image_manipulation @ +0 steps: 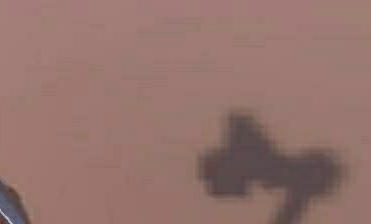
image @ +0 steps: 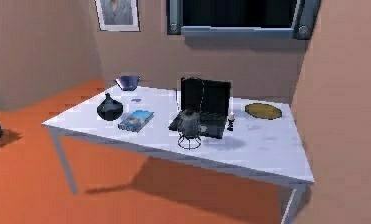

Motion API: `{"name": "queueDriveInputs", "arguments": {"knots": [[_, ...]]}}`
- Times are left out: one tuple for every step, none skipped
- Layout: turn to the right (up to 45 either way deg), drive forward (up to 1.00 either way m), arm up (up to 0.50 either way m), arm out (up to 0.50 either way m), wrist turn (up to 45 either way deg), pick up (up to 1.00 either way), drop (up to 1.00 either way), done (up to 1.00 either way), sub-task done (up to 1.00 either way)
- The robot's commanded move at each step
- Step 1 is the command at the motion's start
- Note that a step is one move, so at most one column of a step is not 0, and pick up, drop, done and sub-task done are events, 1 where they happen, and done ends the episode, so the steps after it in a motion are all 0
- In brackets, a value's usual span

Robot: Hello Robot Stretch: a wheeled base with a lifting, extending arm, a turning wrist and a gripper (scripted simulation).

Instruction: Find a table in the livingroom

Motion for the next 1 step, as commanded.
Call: {"name": "queueDriveInputs", "arguments": {"knots": [[0.0, 0.0, 0.0, 0.0, 0.0, 0.0, 0.0, 1.0, 0.0]]}}
